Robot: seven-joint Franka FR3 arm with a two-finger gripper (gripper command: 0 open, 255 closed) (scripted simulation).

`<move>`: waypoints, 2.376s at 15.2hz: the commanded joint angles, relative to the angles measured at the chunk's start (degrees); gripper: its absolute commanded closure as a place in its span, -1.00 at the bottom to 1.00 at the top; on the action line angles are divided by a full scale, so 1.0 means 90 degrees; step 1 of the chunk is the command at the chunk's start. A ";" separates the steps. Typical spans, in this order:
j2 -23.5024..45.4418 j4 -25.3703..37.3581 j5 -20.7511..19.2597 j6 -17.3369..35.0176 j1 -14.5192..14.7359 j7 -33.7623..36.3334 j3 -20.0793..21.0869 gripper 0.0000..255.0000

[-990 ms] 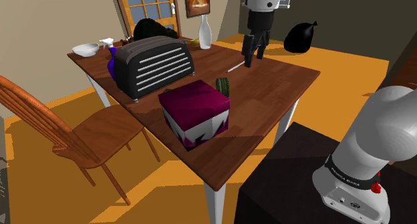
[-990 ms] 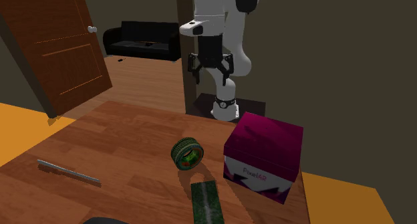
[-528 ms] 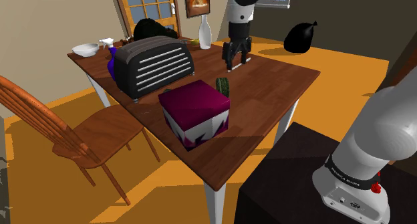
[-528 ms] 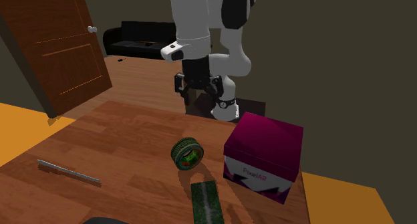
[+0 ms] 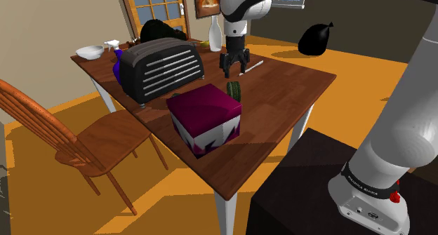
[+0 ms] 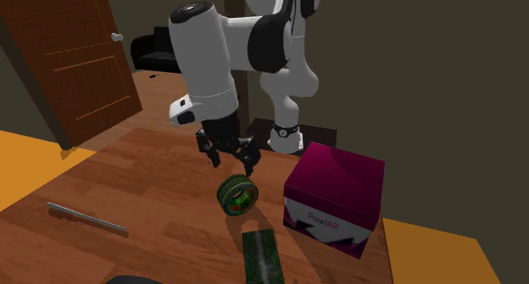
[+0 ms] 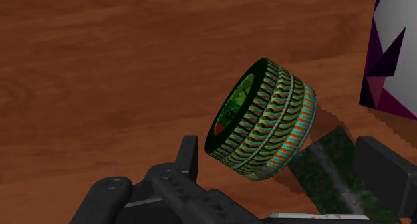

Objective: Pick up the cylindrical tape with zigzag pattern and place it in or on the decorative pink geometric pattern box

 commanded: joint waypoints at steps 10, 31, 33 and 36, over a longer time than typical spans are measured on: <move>0.0538 -0.0142 0.0047 0.0608 0.0006 0.0077 -0.0002 -1.00; 0.0394 0.0110 0.0037 0.0213 0.0003 0.0107 -0.0005 1.00; 0.0344 0.0220 0.0033 0.0053 0.0002 0.0118 -0.0006 1.00; 0.0279 0.0397 0.0029 -0.0188 0.0000 0.0136 -0.0007 1.00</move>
